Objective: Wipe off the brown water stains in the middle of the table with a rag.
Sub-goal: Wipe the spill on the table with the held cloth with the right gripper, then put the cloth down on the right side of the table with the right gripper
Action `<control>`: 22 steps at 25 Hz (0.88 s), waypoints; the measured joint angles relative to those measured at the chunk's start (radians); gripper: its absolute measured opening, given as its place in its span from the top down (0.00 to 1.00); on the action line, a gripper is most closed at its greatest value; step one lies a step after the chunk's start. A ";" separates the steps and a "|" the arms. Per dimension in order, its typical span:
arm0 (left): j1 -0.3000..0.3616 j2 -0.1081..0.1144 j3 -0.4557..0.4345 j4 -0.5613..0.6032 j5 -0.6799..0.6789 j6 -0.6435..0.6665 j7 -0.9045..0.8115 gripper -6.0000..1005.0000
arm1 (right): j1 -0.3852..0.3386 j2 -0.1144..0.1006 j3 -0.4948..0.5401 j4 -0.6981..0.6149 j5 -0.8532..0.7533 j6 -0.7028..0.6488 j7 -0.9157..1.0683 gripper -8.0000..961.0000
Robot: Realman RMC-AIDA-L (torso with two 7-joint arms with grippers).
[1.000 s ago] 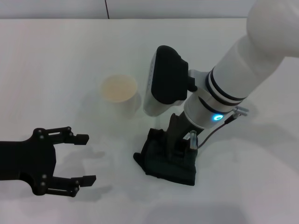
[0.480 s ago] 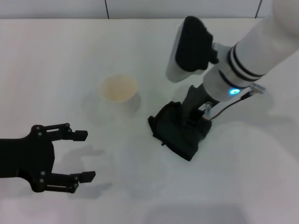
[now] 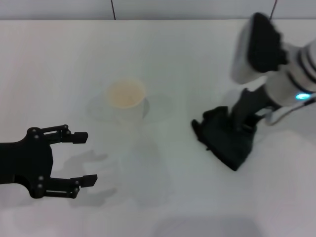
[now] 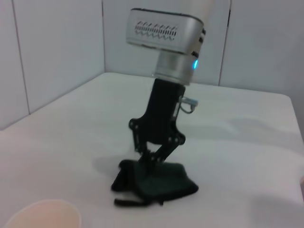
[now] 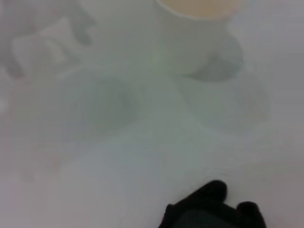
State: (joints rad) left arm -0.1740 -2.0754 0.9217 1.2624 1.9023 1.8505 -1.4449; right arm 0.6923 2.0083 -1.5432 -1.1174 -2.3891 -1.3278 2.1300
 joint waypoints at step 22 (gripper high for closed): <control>-0.012 0.000 -0.031 -0.034 -0.013 -0.007 -0.001 0.13 | -0.111 0.000 0.305 -0.059 0.059 -0.224 -0.203 0.72</control>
State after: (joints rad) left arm -0.1864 -2.0752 0.8908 1.2283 1.8892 1.8435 -1.4461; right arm 0.5816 2.0080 -1.2378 -1.1766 -2.3299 -1.5517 1.9266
